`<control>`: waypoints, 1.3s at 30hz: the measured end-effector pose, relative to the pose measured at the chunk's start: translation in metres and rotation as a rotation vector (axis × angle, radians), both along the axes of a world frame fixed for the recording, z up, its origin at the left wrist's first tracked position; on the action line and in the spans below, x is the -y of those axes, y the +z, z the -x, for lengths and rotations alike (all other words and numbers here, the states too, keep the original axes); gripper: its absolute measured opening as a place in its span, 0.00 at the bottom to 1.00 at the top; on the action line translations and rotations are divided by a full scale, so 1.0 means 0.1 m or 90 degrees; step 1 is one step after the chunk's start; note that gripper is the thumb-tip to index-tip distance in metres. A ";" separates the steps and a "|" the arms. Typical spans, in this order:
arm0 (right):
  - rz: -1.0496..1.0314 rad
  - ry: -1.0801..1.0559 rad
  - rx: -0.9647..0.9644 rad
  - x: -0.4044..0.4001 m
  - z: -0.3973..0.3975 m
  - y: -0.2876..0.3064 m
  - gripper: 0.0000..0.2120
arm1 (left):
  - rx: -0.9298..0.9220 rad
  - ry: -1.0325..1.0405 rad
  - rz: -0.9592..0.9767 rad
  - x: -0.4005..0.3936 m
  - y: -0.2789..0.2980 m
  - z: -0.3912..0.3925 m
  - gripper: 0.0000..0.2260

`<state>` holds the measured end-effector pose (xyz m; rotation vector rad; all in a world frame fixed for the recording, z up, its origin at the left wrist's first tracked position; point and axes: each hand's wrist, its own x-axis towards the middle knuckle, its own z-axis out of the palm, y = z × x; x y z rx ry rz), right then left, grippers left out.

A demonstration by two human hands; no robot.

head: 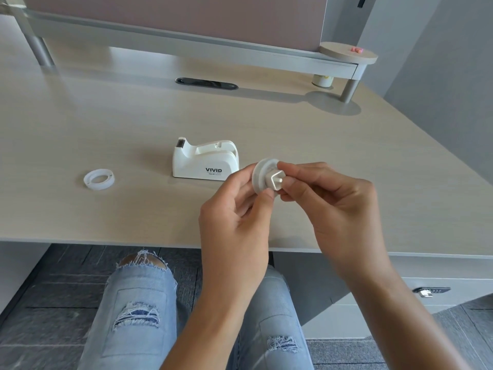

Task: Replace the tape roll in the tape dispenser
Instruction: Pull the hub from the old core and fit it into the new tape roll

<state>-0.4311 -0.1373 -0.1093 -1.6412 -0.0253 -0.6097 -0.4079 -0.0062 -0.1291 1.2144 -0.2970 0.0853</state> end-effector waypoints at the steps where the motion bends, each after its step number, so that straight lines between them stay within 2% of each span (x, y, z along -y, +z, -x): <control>1: 0.012 0.002 0.006 0.00 0.00 -0.01 0.09 | -0.003 0.000 -0.003 0.00 0.01 0.00 0.13; 18: 0.162 0.042 0.048 0.06 -0.06 -0.04 0.13 | -0.023 -0.012 -0.097 -0.11 0.02 -0.08 0.12; 23: 0.173 0.036 0.066 0.06 -0.09 -0.08 0.13 | -0.023 -0.011 -0.133 -0.14 0.05 -0.15 0.12; 29: 0.154 -0.009 0.091 0.04 -0.10 -0.09 0.11 | -0.023 -0.030 -0.121 -0.14 0.12 -0.12 0.14; 31: 0.117 -0.032 0.066 0.03 -0.11 -0.07 0.07 | -0.036 -0.038 -0.080 -0.14 0.13 -0.12 0.11; 34: 0.057 -0.053 -0.043 0.06 -0.10 -0.05 0.13 | -0.052 -0.027 -0.037 -0.14 0.13 -0.13 0.07; 39: -0.056 0.089 -0.168 0.12 -0.12 -0.06 0.10 | -0.069 -0.031 -0.024 -0.15 0.09 -0.13 0.06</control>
